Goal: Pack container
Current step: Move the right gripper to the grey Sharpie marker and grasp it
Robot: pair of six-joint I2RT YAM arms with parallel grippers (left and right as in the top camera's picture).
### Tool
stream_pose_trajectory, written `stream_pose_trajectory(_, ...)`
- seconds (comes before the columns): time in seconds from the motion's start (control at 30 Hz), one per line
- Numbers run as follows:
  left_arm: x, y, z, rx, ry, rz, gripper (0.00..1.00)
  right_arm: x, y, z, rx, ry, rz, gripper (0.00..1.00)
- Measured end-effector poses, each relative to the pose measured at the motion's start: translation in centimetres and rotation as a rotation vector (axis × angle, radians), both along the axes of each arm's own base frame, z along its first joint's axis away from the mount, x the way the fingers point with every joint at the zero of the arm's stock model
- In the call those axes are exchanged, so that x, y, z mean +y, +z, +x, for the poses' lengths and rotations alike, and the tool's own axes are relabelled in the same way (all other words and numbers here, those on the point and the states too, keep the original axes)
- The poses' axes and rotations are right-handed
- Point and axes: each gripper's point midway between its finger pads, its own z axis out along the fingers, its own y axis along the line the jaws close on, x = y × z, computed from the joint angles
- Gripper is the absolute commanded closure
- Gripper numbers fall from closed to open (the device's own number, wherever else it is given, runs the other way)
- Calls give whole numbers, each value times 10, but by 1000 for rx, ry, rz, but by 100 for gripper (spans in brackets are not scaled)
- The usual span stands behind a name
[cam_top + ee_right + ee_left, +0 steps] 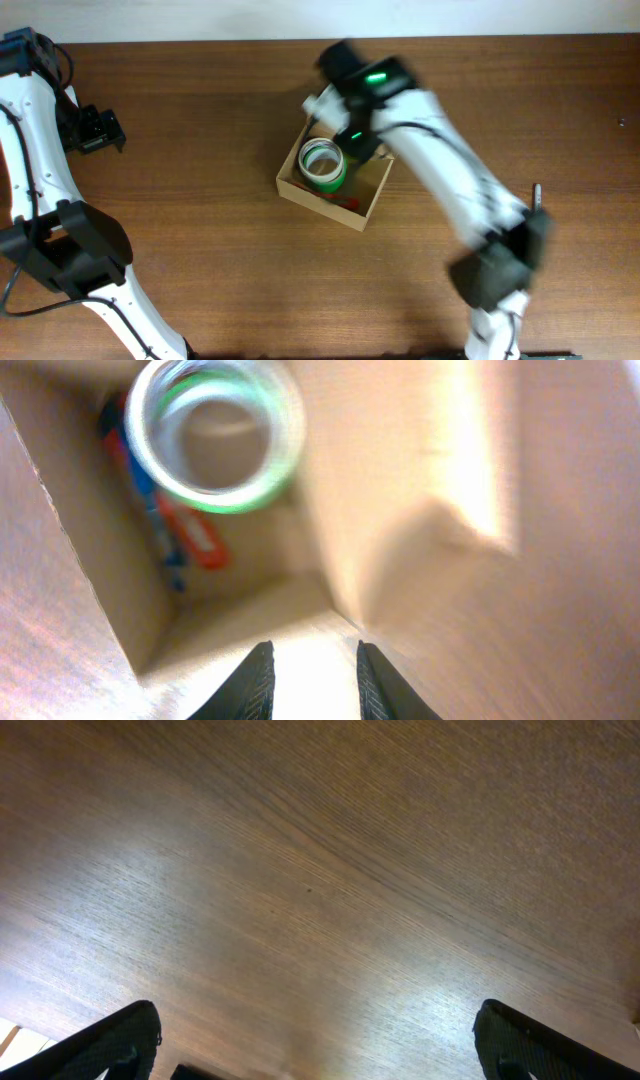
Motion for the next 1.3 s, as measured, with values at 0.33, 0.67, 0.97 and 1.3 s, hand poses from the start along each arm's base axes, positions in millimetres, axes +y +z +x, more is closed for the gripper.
stream_pose_trajectory(0.33,0,0,0,0,0,0,0,-235,90,-34,-367,-625,62,67)
stream_pose_trajectory(0.67,0,0,0,0,0,0,0,-332,-103,-78,71,-1025,18,52)
stream_pose_trajectory(0.97,0,0,0,0,0,0,0,-347,-138,-77,142,-1081,42,52)
stream_pose_trajectory(1.3,0,0,0,0,0,0,0,-358,-174,-87,241,-1105,51,53)
